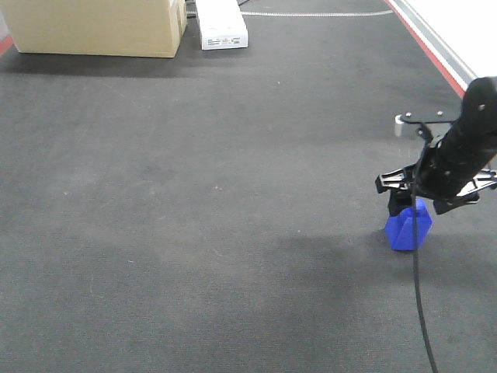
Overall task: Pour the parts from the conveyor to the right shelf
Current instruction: 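Grasp the blue plastic part with the right gripper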
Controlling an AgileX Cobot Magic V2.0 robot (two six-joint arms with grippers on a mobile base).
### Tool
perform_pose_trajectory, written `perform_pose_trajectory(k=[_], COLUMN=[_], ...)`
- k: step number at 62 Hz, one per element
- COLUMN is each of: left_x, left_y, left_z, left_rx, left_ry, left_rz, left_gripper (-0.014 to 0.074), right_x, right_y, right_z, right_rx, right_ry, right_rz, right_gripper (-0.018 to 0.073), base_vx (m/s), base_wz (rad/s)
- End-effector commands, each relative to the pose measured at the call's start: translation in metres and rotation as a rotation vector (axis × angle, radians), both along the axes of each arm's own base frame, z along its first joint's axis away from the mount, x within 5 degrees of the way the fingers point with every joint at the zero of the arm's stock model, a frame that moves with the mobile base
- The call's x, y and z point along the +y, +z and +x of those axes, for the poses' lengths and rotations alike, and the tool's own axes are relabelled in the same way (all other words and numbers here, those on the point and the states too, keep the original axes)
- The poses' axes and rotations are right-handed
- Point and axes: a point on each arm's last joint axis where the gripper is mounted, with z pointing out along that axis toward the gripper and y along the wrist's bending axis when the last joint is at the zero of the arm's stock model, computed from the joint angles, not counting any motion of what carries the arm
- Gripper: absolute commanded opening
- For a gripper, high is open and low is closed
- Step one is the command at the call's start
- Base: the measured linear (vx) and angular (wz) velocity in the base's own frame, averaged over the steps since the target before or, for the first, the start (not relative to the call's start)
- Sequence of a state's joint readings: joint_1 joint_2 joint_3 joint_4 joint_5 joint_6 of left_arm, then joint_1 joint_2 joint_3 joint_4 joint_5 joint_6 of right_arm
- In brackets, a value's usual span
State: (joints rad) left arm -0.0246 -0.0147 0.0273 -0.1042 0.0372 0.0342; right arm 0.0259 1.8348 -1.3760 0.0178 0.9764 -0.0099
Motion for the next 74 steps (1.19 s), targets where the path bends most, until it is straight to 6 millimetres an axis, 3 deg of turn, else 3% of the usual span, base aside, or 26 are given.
perform_pose_trajectory(k=[1, 16, 36, 46, 62, 69, 74], left_x=[0.001, 0.001, 0.0, 0.0, 0.0, 0.0, 0.0], left_y=[-0.003, -0.003, -0.003, -0.003, -0.003, -0.003, -0.003], left_z=[0.0, 0.0, 0.0, 0.0, 0.0, 0.0, 0.0], left_rx=[-0.058, -0.058, -0.061, -0.061, -0.061, -0.061, -0.061], left_ry=[0.006, 0.007, 0.009, 0.009, 0.009, 0.009, 0.009], left_rz=[-0.023, -0.018, 0.088, 0.088, 0.088, 0.088, 0.088], left_gripper=[-0.0006, -0.0006, -0.0006, -0.0006, -0.0006, -0.0006, -0.0006], right_x=[0.0, 0.0, -0.001, -0.001, -0.002, -0.003, -0.003], right_y=[0.016, -0.001, 0.001, 0.033, 0.123, 0.141, 0.143], right_z=[0.006, 0.017, 0.018, 0.01, -0.034, -0.064, -0.088], right_rx=[-0.067, 0.005, -0.009, -0.117, -0.383, -0.488, -0.577], right_ry=[-0.012, -0.022, -0.02, -0.02, 0.027, 0.042, 0.033], right_rz=[-0.001, -0.002, -0.01, -0.006, -0.018, -0.025, -0.015], right_gripper=[0.0526, 0.0438, 0.0002, -0.0009, -0.0006, -0.0005, -0.0005], base_vx=[0.0, 0.0, 0.0, 0.0, 0.0, 0.0, 0.0], base_wz=[0.0, 0.0, 0.0, 0.0, 0.0, 0.0, 0.0])
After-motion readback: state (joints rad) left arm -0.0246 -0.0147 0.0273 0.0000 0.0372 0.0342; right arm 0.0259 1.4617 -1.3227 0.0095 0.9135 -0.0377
